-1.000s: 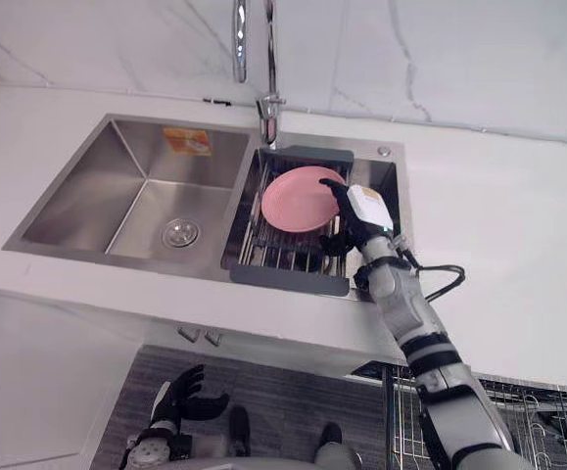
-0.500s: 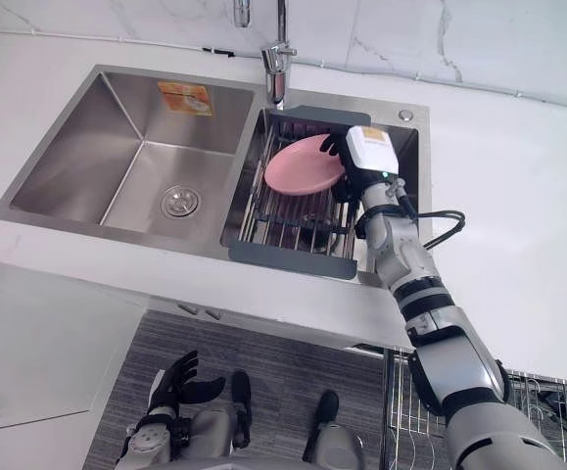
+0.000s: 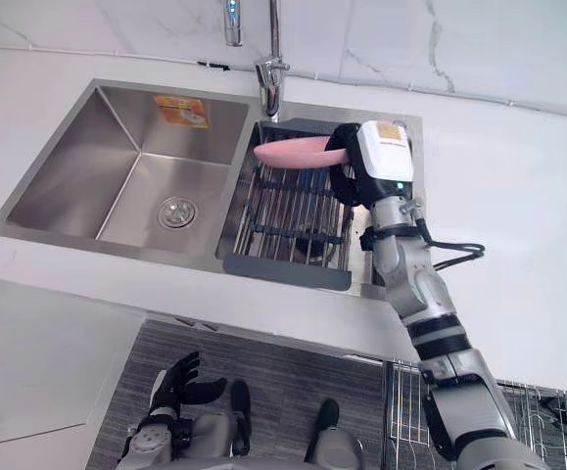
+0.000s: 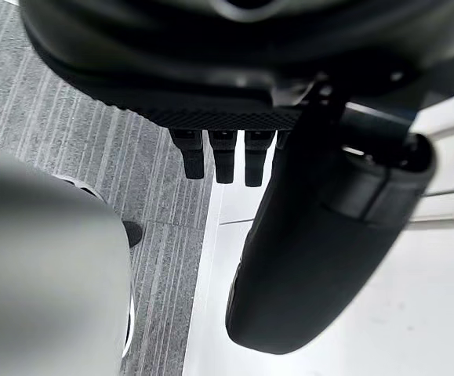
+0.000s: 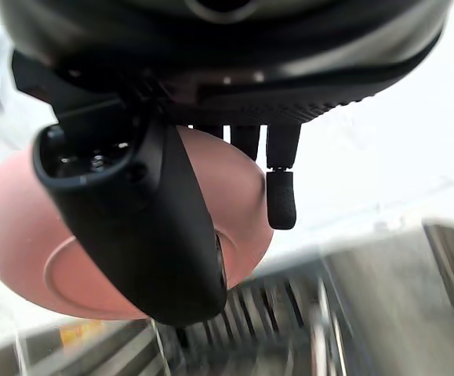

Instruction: Walk over to the sink, pick up the cup, carry it to the dishwasher, place the cup inside the dishwasher, then close the dishwasher door

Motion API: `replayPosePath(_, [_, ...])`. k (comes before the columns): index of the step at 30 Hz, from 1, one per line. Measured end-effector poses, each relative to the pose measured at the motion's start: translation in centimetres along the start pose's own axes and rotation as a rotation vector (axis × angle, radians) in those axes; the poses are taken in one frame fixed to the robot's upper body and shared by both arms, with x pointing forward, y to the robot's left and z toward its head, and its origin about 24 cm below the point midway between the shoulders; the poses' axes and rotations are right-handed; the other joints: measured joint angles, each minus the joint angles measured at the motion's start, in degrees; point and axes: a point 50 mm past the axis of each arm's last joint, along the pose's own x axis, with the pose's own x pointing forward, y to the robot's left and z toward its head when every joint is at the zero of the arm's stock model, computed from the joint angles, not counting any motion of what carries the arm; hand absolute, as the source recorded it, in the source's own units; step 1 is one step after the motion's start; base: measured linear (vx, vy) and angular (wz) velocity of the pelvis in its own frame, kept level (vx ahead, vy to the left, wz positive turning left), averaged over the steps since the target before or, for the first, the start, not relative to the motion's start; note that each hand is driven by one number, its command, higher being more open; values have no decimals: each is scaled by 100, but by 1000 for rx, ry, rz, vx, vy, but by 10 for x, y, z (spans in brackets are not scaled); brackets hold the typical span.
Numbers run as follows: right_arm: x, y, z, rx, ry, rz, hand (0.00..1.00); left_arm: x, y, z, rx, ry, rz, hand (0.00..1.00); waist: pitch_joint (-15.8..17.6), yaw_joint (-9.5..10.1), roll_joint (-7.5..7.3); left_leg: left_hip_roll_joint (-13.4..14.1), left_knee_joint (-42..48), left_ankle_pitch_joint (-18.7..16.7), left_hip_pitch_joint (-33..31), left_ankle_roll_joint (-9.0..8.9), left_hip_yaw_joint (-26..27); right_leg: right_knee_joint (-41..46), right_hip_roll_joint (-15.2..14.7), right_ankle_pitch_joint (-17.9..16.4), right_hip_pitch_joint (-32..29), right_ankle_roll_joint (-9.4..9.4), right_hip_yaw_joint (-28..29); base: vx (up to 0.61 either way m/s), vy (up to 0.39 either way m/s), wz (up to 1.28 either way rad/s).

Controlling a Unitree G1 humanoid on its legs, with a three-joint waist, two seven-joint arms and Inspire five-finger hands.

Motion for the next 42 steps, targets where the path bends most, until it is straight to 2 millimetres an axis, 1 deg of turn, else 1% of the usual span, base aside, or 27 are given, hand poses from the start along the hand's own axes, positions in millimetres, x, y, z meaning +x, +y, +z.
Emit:
replayPosePath(4, [-15,-17,9,42,-40,-95,30,0,1,-4,16,16,-1,90,-10,-129,-15,1,-94,-14,229,-12,117,-2,4,-5,115,7,110,-35,6,-20])
replayPosePath(6, [-28,-26,11,72,-35,-142,30,0,1,-7,20,29,-1,90,-22,-190,-25,7,-138,-20,374,-19,224,-8,12,-6,175,7,215,-73,4,-23])
replayPosePath(8, [-40,-31,9,81,-22,-157,30,-1,2,-10,24,43,0,90,-77,-244,-35,8,-224,-31,460,-29,261,-15,25,-8,201,6,251,-76,0,-14])
replayPosePath(9, [-51,-35,6,101,0,-170,30,-1,3,-12,39,49,0,90,-123,-293,-72,8,-286,-29,515,-36,304,-27,31,-12,210,3,268,-64,0,-12])
replayPosePath(12, [-71,-45,2,97,37,-190,30,-1,4,-15,62,62,-4,90,-222,-359,-123,6,-307,-25,543,-41,363,-83,33,-17,218,-1,297,-56,-5,-14])
replayPosePath(13, [-79,-47,0,110,56,-193,30,-2,4,-19,67,78,-3,90,-308,-423,-134,2,-330,-20,571,-43,402,-99,33,-16,222,-1,333,-28,7,-15])
replayPosePath(16, [-102,-55,-5,109,112,-203,30,-5,3,-26,63,106,-3,90,-497,-512,-150,4,-417,-30,726,-59,657,-100,51,-12,168,2,592,-21,20,-37])
replayPosePath(17, [-106,-56,-6,109,121,-207,30,-6,3,-27,59,107,-3,90,-515,-540,-147,7,-421,-50,745,-81,714,-99,56,-12,144,3,664,-17,31,-56])
replayPosePath(18, [-112,-58,-6,106,137,-210,30,-8,4,-30,49,120,5,90,-566,-629,-142,15,-409,-83,747,-87,873,-60,67,-8,20,10,840,-17,29,-57])
replayPosePath(19, [-114,-59,-7,103,144,-212,30,-8,4,-32,42,126,8,90,-574,-639,-140,25,-379,-119,745,-99,977,1,75,-8,-69,10,953,-19,48,-90])
replayPosePath(21, [-123,-60,-15,81,192,-208,30,-9,5,-35,42,142,12,90,-575,-756,-131,83,-56,-371,686,-107,1377,227,111,-8,-390,13,1453,-9,56,-105])
replayPosePath(22, [-124,-60,-17,75,206,-206,30,-9,5,-36,44,145,11,90,-577,-795,-124,84,35,-434,681,-104,1459,272,137,0,-457,26,1580,3,62,-113])
replayPosePath(24, [-131,-61,-28,46,258,-198,30,-10,5,-37,33,144,14,90,-547,-858,-68,68,539,-752,564,-52,1440,431,229,62,-778,95,2218,15,76,-133])
replayPosePath(25, [-133,-60,-31,39,276,-192,30,-10,4,-36,31,142,14,90,-534,-877,-56,64,639,-818,537,-42,1458,454,259,91,-866,117,2385,6,93,-129])
replayPosePath(26, [-138,-58,-38,23,319,-179,30,-10,3,-36,27,140,14,90,-502,-949,-10,61,763,-968,481,3,1490,438,286,162,-969,164,2611,-20,109,-108])
replayPosePath(27, [-144,-55,-46,11,370,-163,30,-9,3,-35,26,135,14,90,-458,-1036,13,41,825,-1099,464,29,1642,365,298,249,-1060,197,2796,-20,91,-98])
replayPosePath(28, [-146,-52,-50,5,396,-153,30,-9,3,-34,25,132,14,90,-423,-1059,13,39,854,-1153,466,45,1754,329,302,286,-1100,189,2880,-56,119,-97])
replayPosePath(29, [-151,-47,-58,-7,447,-132,30,-7,3,-31,24,122,14,90,-312,-1063,29,72,930,-1230,470,67,1982,266,239,264,-1171,76,2776,-59,99,-105])
replayPosePath(30, [-156,-41,-64,-18,490,-104,30,-6,2,-29,22,115,14,90,-211,-1043,89,131,965,-1276,461,103,2208,365,78,271,-1281,-139,2206,-72,141,-102])
replayPosePath(31, [-158,-38,-67,-19,509,-91,30,-5,1,-28,22,112,13,90,-156,-1039,115,176,982,-1279,464,110,2314,513,-7,266,-1361,-156,1854,-18,84,-83])
replayPosePath(32, [-164,-32,-72,-23,548,-66,30,-5,2,-28,18,113,15,90,-93,-1064,124,206,1009,-1318,454,91,2390,820,-134,209,-1430,-243,1286,30,47,-47])
replayPosePath(33, [-169,-29,-75,-34,575,-48,30,-5,4,-28,20,115,17,90,-60,-1078,120,216,1080,-1361,437,46,2387,853,-157,178,-1401,-146,1165,56,-24,-37])
replayPosePath(34, [-173,-27,-80,-45,603,-34,30,-4,2,-26,17,109,15,90,53,-1094,168,262,1185,-1385,428,15,2270,871,-106,198,-1383,-98,1170,44,-51,-19])
replayPosePath(37, [-182,-22,-88,-55,656,-2,30,-4,-3,-25,6,104,7,90,141,-1079,267,316,1172,-1384,369,-35,2109,785,7,241,-1432,-75,1231,19,-50,-17])
replayPosePath(40, [-185,-21,-90,-55,671,6,30,-3,-5,-20,-1,81,3,90,224,-1093,354,339,1152,-1378,203,-63,2117,617,74,362,-1562,-108,1282,10,-31,-14])
replayPosePath(41, [-186,-20,-90,-51,674,6,30,-3,-5,-19,-2,74,3,90,266,-1092,353,338,1154,-1370,161,-58,2122,597,78,411,-1589,-85,1293,1,-17,-9])
replayPosePath(42, [-184,-19,-92,-47,676,4,30,0,-5,-14,-4,58,4,90,395,-1090,358,330,1175,-1352,92,-40,2123,582,79,468,-1642,-63,1311,-16,-4,-6])
